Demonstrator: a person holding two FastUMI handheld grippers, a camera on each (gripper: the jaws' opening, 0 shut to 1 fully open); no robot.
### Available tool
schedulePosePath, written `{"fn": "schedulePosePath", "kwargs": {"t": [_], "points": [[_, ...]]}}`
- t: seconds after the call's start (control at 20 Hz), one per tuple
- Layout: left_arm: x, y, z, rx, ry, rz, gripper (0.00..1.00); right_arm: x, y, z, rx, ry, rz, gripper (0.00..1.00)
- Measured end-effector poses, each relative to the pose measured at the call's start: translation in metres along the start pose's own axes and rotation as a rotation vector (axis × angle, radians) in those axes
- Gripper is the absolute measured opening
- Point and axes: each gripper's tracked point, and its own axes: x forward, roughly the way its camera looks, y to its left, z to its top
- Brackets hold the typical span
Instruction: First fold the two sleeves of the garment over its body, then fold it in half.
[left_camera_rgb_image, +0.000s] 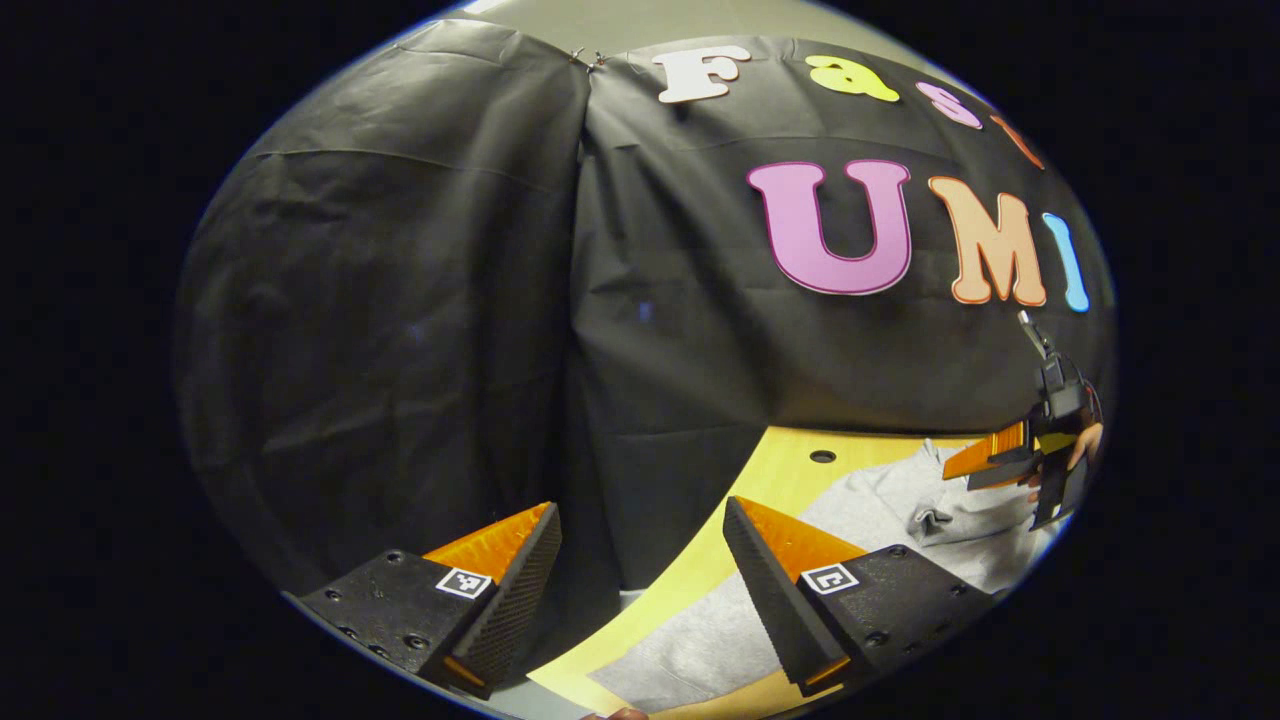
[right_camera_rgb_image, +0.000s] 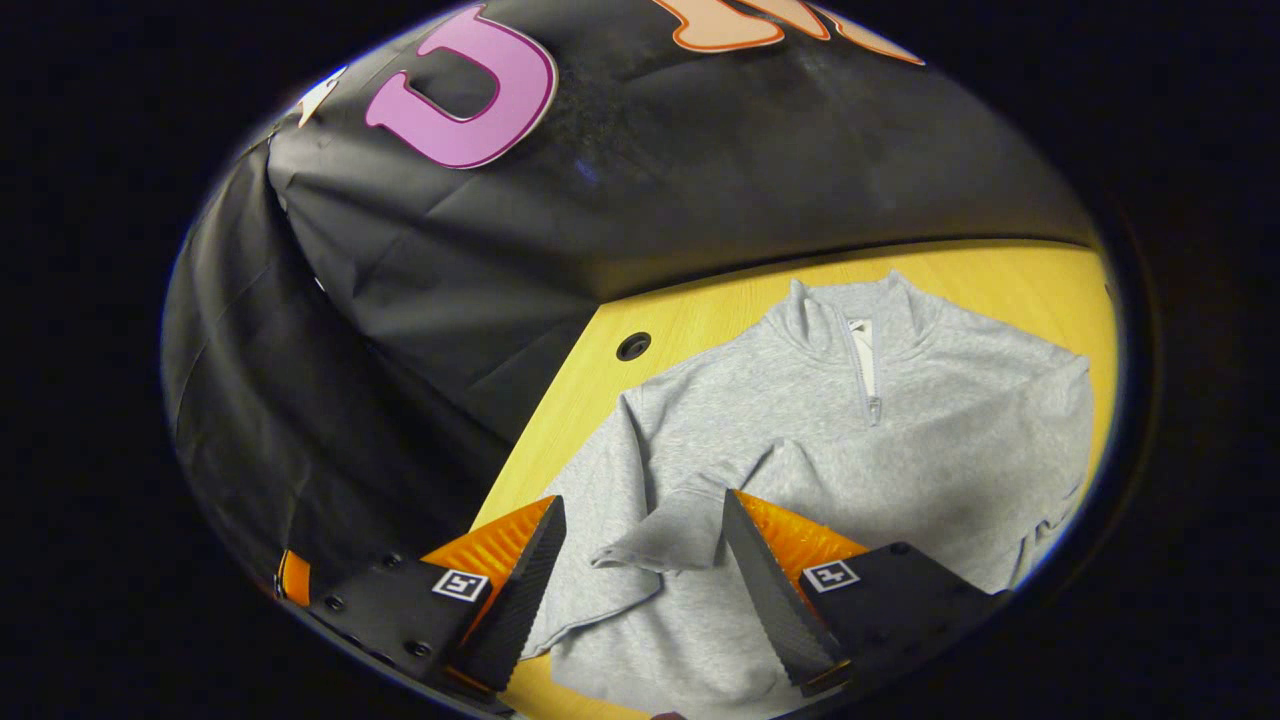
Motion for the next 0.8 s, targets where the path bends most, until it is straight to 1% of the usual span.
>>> {"fn": "schedulePosePath", "kwargs": {"t": [0.05, 0.1, 0.2, 0.25, 0.3, 0.35, 0.4, 0.45, 0.5, 0.65, 0.8], "points": [[0.002, -0.004, -0.009, 0.003, 0.017, -0.009, 0.96, -0.006, -0.004, 0.000, -0.015, -0.010, -0.009, 0.98], [0.002, -0.007, -0.020, 0.006, 0.040, -0.020, 1.00, -0.013, -0.008, 0.001, -0.029, -0.019, -0.014, 0.98], [0.004, -0.015, -0.047, 0.007, 0.096, -0.043, 1.00, -0.026, -0.015, 0.002, -0.059, -0.038, -0.027, 0.98], [0.004, -0.018, -0.060, 0.003, 0.131, -0.054, 0.96, -0.032, -0.020, 0.002, -0.077, -0.048, -0.037, 0.98], [0.004, -0.021, -0.073, -0.001, 0.163, -0.060, 0.96, -0.038, -0.024, 0.003, -0.095, -0.055, -0.045, 0.98], [0.004, -0.023, -0.084, -0.006, 0.191, -0.060, 0.97, -0.044, -0.028, 0.004, -0.111, -0.060, -0.051, 0.98], [0.004, -0.025, -0.094, -0.011, 0.209, -0.062, 0.97, -0.048, -0.031, 0.004, -0.125, -0.065, -0.056, 0.94], [0.003, -0.026, -0.105, -0.011, 0.229, -0.062, 1.00, -0.054, -0.034, 0.005, -0.138, -0.073, -0.062, 0.94], [0.002, -0.026, -0.117, -0.010, 0.256, -0.057, 0.96, -0.059, -0.037, 0.006, -0.147, -0.079, -0.066, 0.98], [-0.001, -0.023, -0.151, 0.001, 0.336, -0.043, 0.96, -0.072, -0.046, 0.006, -0.154, -0.091, -0.073, 0.98], [-0.002, -0.023, -0.174, 0.007, 0.390, -0.029, 0.97, -0.081, -0.061, 0.003, -0.151, -0.085, -0.098, 0.98]]}}
